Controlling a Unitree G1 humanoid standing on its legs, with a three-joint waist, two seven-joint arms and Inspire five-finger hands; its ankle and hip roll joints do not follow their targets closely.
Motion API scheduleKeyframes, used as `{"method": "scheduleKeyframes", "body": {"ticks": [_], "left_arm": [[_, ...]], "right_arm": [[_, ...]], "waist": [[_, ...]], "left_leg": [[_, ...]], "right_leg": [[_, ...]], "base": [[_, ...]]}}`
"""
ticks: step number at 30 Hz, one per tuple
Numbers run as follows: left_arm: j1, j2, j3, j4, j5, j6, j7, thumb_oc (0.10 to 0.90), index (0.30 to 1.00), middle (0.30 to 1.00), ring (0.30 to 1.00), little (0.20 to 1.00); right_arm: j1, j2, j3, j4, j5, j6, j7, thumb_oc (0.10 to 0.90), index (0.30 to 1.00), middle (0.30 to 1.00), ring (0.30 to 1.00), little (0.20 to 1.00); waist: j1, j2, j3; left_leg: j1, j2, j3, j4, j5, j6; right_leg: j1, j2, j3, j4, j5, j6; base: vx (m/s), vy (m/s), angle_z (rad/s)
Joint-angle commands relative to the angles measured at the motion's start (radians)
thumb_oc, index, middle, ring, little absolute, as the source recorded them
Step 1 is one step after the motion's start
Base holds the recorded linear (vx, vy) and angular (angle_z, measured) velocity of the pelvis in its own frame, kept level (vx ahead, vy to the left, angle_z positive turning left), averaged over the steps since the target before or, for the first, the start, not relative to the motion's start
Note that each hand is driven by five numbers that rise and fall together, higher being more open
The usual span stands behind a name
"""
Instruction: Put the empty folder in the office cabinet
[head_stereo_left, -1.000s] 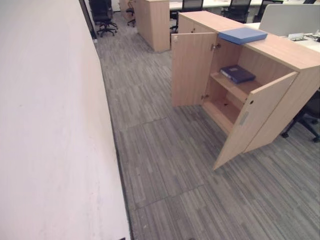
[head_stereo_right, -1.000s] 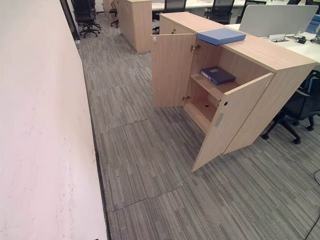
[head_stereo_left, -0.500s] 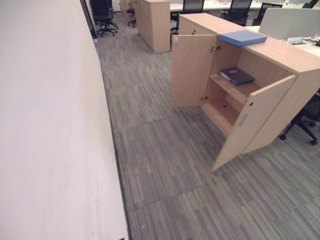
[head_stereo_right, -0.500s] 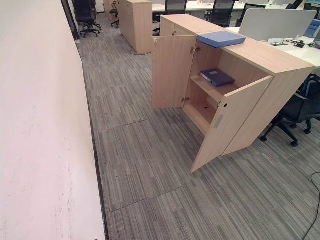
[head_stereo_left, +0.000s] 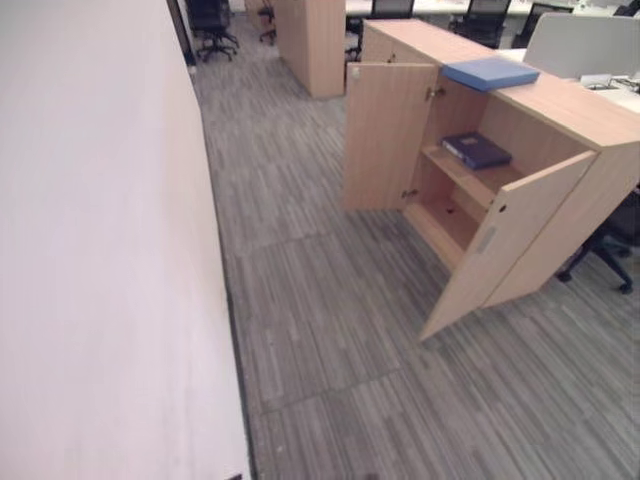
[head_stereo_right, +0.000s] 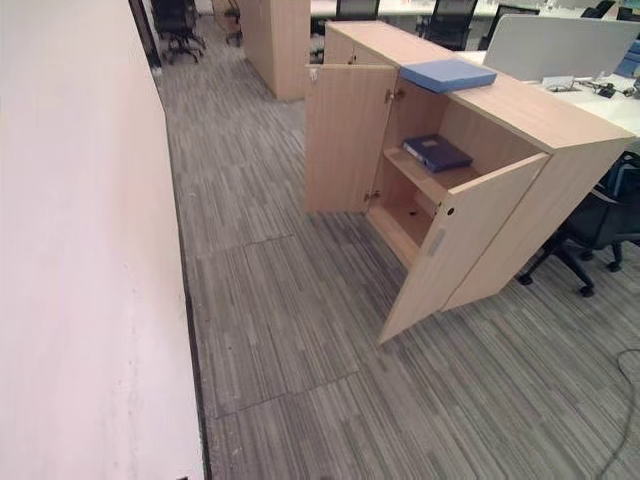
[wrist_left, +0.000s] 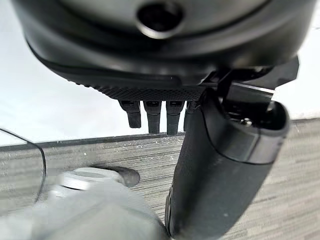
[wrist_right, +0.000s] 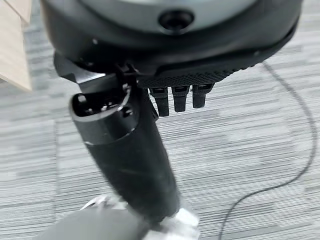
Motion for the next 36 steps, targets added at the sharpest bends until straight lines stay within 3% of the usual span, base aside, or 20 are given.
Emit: {"method": "scheduleKeyframes", "body": {"ticks": [1,3,4,6,7,10,12,15,16,19,23,25,27,29,30,31,32,33,34,36], "left_arm": [[0.002,-0.032,-0.063,0.023,-0.039,0.006,0.021,0.8,0.9,0.9,0.9,0.9],[0.014,-0.032,-0.068,0.025,-0.02,0.003,0.023,0.8,0.9,0.9,0.9,0.9],[0.021,-0.033,-0.073,0.034,0.006,0.004,0.015,0.8,0.9,0.9,0.9,0.9],[0.019,-0.036,-0.072,0.036,0.002,0.002,0.019,0.8,0.9,0.9,0.9,0.9],[0.037,-0.046,-0.057,0.063,0.012,0.007,0.011,0.8,0.9,0.9,0.9,0.9],[0.056,-0.05,-0.049,0.067,0.024,0.007,0.004,0.8,0.9,0.9,0.9,0.9],[0.075,-0.048,-0.043,0.07,0.038,0.009,-0.01,0.8,0.9,0.9,0.9,0.9],[0.083,-0.036,-0.056,0.054,0.066,0.007,-0.023,0.8,0.9,0.9,0.9,0.9],[0.084,-0.03,-0.064,0.044,0.077,0.006,-0.023,0.8,0.9,0.9,0.9,0.9],[0.102,-0.017,-0.062,0.036,0.097,0.006,-0.022,0.8,0.9,0.9,0.9,0.9],[0.119,0.009,-0.037,0.054,0.099,0.012,-0.014,0.8,0.9,0.9,0.9,0.9],[0.119,0.014,-0.038,0.062,0.098,0.014,-0.011,0.8,0.9,0.9,0.9,0.9],[0.113,0.017,-0.04,0.065,0.097,0.014,-0.011,0.8,0.9,0.9,0.9,0.9],[0.1,0.02,-0.046,0.072,0.093,0.013,-0.01,0.8,0.9,0.9,0.9,0.9],[0.1,0.019,-0.046,0.072,0.093,0.013,-0.01,0.8,0.9,0.9,0.9,0.9],[0.092,0.02,-0.052,0.069,0.089,0.012,-0.012,0.8,0.9,0.9,0.9,0.9],[0.092,0.02,-0.052,0.069,0.089,0.012,-0.012,0.8,0.9,0.9,0.9,0.9],[0.087,0.02,-0.054,0.066,0.087,0.01,-0.012,0.8,0.9,0.9,0.9,0.9],[0.087,0.018,-0.057,0.061,0.085,0.007,-0.011,0.8,0.9,0.9,0.9,0.9],[0.085,0.016,-0.057,0.056,0.085,0.004,-0.009,0.8,0.9,0.9,0.9,0.9]], "right_arm": [[-0.028,-0.083,0.028,0.021,0.015,-0.001,-0.02,0.8,0.9,0.9,0.9,0.9],[-0.028,-0.095,0.037,0.017,0.006,0.001,-0.017,0.8,0.9,0.9,0.9,0.9],[-0.032,-0.105,0.031,0.02,0.014,-0.006,-0.012,0.8,0.9,0.9,0.9,0.9],[-0.039,-0.116,0.024,0.034,0.01,-0.008,-0.022,0.8,0.9,0.9,0.9,0.9],[-0.023,-0.111,-0.002,0.078,0.006,-0.004,-0.011,0.8,0.9,0.9,0.9,0.9],[-0.008,-0.117,-0.034,0.108,0.003,0.005,0.006,0.8,0.9,0.9,0.9,0.9],[0.001,-0.118,-0.061,0.121,0.012,0.01,0.017,0.8,0.9,0.9,0.9,0.9],[-0.006,-0.122,-0.077,0.122,0.02,0.016,0.025,0.8,0.9,0.9,0.9,0.9],[-0.012,-0.129,-0.091,0.12,0.034,0.017,0.023,0.8,0.9,0.9,0.9,0.9],[-0.029,-0.131,-0.108,0.101,0.063,0.01,0.018,0.8,0.9,0.9,0.9,0.9],[-0.025,-0.121,-0.09,0.033,0.092,-0.022,0.023,0.8,0.9,0.9,0.9,0.9],[-0.025,-0.113,-0.087,0.015,0.108,-0.029,0.02,0.8,0.9,0.9,0.9,0.9],[-0.028,-0.113,-0.085,0.009,0.117,-0.033,0.019,0.8,0.9,0.9,0.9,0.9],[-0.029,-0.121,-0.089,0.005,0.132,-0.041,0.013,0.8,0.9,0.9,0.9,0.9],[-0.03,-0.122,-0.089,0.005,0.132,-0.041,0.014,0.8,0.9,0.9,0.9,0.9],[-0.03,-0.126,-0.092,0.006,0.139,-0.042,0.011,0.8,0.9,0.9,0.9,0.9],[-0.03,-0.126,-0.092,0.006,0.139,-0.042,0.011,0.8,0.9,0.9,0.9,0.9],[-0.031,-0.128,-0.094,0.006,0.142,-0.044,0.007,0.8,0.9,0.9,0.9,0.9],[-0.03,-0.128,-0.092,0.007,0.142,-0.043,0.005,0.8,0.9,0.9,0.9,0.9],[-0.033,-0.126,-0.084,0.007,0.143,-0.04,0.004,0.8,0.9,0.9,0.9,0.9]], "waist": [[0.023,0.037,0.089],[0.043,0.038,0.087],[0.057,0.062,0.075],[0.069,0.08,0.073],[0.075,0.102,0.044],[0.083,0.115,-0.001],[0.094,0.108,-0.039],[0.091,0.102,-0.064],[0.088,0.099,-0.071],[0.096,0.101,-0.087],[0.097,0.094,-0.064],[0.091,0.088,-0.036],[0.088,0.093,-0.021],[0.071,0.106,0.032],[0.071,0.105,0.034],[0.057,0.121,0.058],[0.057,0.121,0.058],[0.046,0.131,0.072],[0.026,0.131,0.095],[0.007,0.122,0.114]], "left_leg": [[-0.072,0.05,-0.001,0.122,0.099,0.042],[-0.144,0.015,0.018,-0.017,0.121,0.035],[-0.135,0.004,0.009,-0.267,0.22,0.026],[-0.144,0.0,-0.021,-0.447,0.261,0.007],[-0.131,-0.002,-0.054,-0.533,0.269,-0.001],[-0.097,-0.009,-0.046,-0.533,0.31,0.005],[-0.048,-0.051,-0.038,-0.533,0.275,0.041],[0.007,-0.117,-0.019,-0.533,0.211,0.094],[0.018,-0.153,-0.017,-0.533,0.187,0.117],[0.042,-0.209,-0.028,-0.533,0.134,0.153],[0.034,-0.217,-0.026,-0.458,0.068,0.19],[0.041,-0.216,-0.02,-0.42,0.024,0.202],[0.036,-0.207,-0.013,-0.401,0.021,0.213],[0.064,-0.18,-0.034,-0.362,-0.015,0.208],[0.065,-0.18,-0.033,-0.359,-0.018,0.207],[0.09,-0.154,-0.047,-0.355,-0.025,0.197],[0.09,-0.154,-0.047,-0.355,-0.025,0.197],[0.096,-0.14,-0.059,-0.356,-0.012,0.193],[0.139,-0.136,-0.088,-0.368,-0.018,0.181],[0.183,-0.137,-0.114,-0.391,-0.027,0.163]], "right_leg": [[0.089,-0.048,0.034,0.07,-0.123,0.049],[0.109,-0.058,0.05,0.059,-0.133,0.059],[0.135,-0.044,0.051,0.019,-0.116,0.07],[0.164,-0.036,0.056,-0.002,-0.121,0.08],[0.217,-0.026,0.085,-0.035,-0.14,0.102],[0.245,-0.056,0.093,-0.026,-0.163,0.127],[0.235,-0.126,0.107,0.044,-0.153,0.166],[0.188,-0.203,0.119,0.172,-0.044,0.212],[0.17,-0.236,0.122,0.223,0.052,0.228],[0.166,-0.277,0.109,0.261,0.198,0.257],[0.104,-0.312,0.095,0.424,0.279,0.252],[0.064,-0.334,0.077,0.512,0.275,0.253],[0.027,-0.339,0.062,0.555,0.275,0.237],[-0.07,-0.312,0.046,0.591,0.127,0.199],[-0.069,-0.313,0.046,0.594,0.122,0.197],[-0.121,-0.288,0.025,0.56,0.02,0.17],[-0.121,-0.288,0.025,0.56,0.02,0.17],[-0.161,-0.263,0.012,0.524,-0.001,0.146],[-0.21,-0.219,0.045,0.421,0.005,0.154],[-0.256,-0.175,0.098,0.26,0.064,0.176]], "base": [[0.22,-0.07,0.03],[0.27,0.078,-0.24],[0.33,0.143,-0.47],[0.46,0.195,-0.44],[0.46,0.188,-0.3],[0.6,0.339,-0.45],[0.62,0.449,-0.56],[0.41,0.378,-0.44],[0.37,0.338,-0.16],[0.39,0.319,0.63],[0.16,0.141,0.22],[0.09,0.09,0.16],[0.05,0.038,-0.34],[0.15,-0.041,-0.5],[0.17,-0.089,-0.18],[0.08,-0.061,0.1],[0.06,-0.09,0.31],[0.08,-0.133,0.29],[0.14,-0.196,0.12],[0.22,-0.204,0.26]]}}
